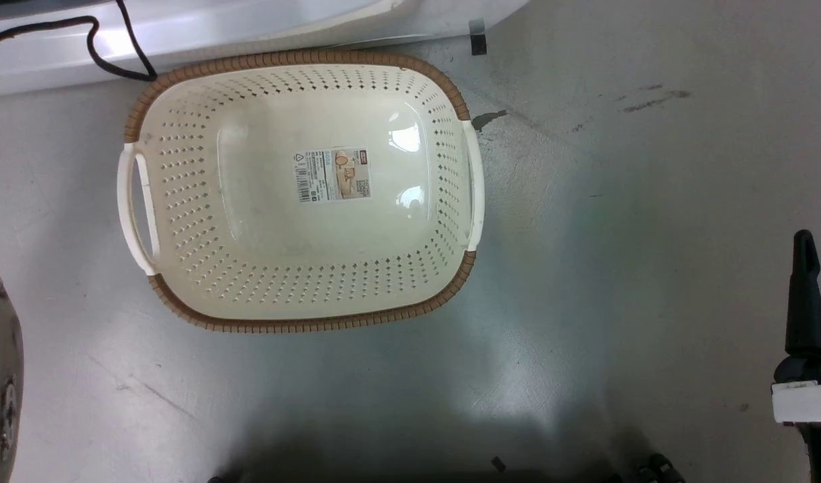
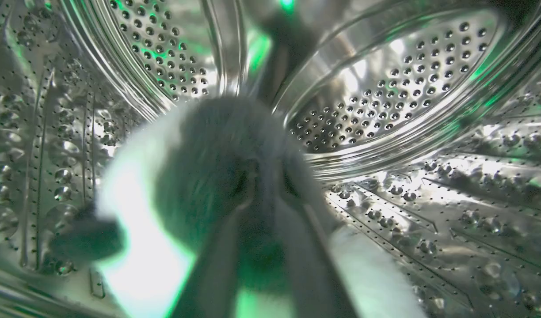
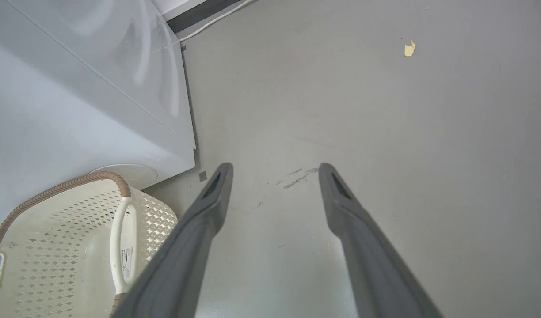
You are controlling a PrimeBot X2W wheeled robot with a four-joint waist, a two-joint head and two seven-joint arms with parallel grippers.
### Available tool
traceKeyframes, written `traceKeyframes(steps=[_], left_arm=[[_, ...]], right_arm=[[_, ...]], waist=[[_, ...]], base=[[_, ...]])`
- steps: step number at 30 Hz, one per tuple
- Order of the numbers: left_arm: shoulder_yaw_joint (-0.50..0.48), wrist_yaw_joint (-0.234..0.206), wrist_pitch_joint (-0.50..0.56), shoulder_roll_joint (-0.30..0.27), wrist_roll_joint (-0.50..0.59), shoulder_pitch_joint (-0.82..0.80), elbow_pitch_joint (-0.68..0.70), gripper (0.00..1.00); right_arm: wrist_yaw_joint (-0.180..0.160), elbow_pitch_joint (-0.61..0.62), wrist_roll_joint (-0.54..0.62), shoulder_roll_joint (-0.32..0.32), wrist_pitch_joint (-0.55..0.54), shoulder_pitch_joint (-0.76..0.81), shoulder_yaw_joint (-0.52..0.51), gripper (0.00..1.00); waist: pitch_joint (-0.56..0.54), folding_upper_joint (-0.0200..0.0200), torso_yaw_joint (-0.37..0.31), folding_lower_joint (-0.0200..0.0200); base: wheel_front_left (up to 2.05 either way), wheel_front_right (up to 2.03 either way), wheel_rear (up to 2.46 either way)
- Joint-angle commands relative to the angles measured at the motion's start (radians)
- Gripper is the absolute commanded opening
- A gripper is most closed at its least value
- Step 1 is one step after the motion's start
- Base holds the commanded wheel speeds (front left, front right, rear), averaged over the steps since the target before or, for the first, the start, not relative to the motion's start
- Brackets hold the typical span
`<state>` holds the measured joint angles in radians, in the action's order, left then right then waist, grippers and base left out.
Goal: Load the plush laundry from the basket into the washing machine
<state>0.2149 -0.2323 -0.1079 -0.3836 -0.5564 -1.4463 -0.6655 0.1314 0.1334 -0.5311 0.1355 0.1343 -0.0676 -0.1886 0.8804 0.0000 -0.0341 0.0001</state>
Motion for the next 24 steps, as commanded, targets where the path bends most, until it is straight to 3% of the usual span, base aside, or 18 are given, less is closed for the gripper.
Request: traceKeyframes(steps=[1,9,20,24], left_arm=[[0.000,0.006,-0.009,0.003,-0.004,-0.031,-0.008,1.00],[0.036,0.048,-0.052,0.013,0.011,-0.028,-0.070,1.00],[0.104,0.153,-0.101,0.058,0.009,0.099,-0.181,1.00],[0.111,0.173,-0.112,0.076,-0.001,0.142,-0.208,1.00]], right_arm=[[-0.001,0.004,-0.005,0.007,0.006,0.007,-0.003,1.00],[-0.001,0.004,0.000,0.013,0.005,0.002,-0.005,1.00],[-0.001,-0.001,0.029,0.017,-0.022,-0.017,0.002,1.00],[-0.001,-0.005,0.038,0.015,-0.033,-0.016,0.002,1.00]], waist=[[-0.002,0.0000,0.001,-0.0001],[-0.035,0.0000,0.027,-0.0001],[-0.168,0.0000,0.077,-0.0001],[-0.215,0.0000,0.088,-0.0001]], base=[[0.00,0.00,0.00],[0.00,0.00,0.00],[0.00,0.00,0.00],[0.00,0.00,0.00]])
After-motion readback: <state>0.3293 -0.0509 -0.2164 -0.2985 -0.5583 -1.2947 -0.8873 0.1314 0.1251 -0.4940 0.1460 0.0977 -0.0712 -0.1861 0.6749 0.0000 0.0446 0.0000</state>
